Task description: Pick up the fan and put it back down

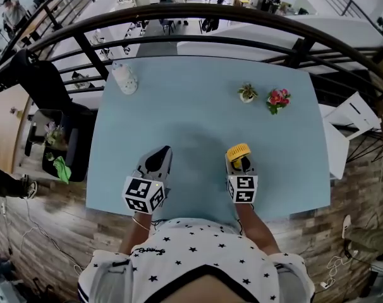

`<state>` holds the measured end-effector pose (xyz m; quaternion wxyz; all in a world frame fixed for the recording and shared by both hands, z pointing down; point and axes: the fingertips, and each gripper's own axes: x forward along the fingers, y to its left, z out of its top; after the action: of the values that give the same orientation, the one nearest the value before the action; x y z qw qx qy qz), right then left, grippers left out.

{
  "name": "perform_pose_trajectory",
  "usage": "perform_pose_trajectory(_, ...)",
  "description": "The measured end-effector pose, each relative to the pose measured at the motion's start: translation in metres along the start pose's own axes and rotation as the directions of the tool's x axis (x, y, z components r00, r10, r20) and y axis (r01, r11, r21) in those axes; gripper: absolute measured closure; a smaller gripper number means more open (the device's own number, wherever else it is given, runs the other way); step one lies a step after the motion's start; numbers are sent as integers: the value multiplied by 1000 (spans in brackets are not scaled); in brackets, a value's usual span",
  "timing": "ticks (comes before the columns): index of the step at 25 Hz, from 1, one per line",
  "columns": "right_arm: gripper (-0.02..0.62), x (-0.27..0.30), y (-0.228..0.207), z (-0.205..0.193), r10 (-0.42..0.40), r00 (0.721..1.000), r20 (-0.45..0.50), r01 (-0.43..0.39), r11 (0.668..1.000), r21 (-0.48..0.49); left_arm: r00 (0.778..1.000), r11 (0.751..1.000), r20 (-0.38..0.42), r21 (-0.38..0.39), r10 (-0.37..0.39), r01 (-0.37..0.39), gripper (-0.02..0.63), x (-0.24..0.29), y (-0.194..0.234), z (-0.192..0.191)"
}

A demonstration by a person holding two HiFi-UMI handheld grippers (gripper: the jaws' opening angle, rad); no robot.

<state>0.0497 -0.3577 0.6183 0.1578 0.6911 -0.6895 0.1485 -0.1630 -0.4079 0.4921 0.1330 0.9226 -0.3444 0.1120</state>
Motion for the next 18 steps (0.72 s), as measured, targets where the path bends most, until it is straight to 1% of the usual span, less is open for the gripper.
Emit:
perform_pose_trajectory(7,422,-19,-10,30,60,997,39,-61,998,24,1000,1000,9,-1,3,-3,577,7,-21,5)
perform_pose_trajectory(18,422,-60,-18,76,167,982,85,-168,986,4,999,1000,38,-13,-7,7,577,14,-63,16)
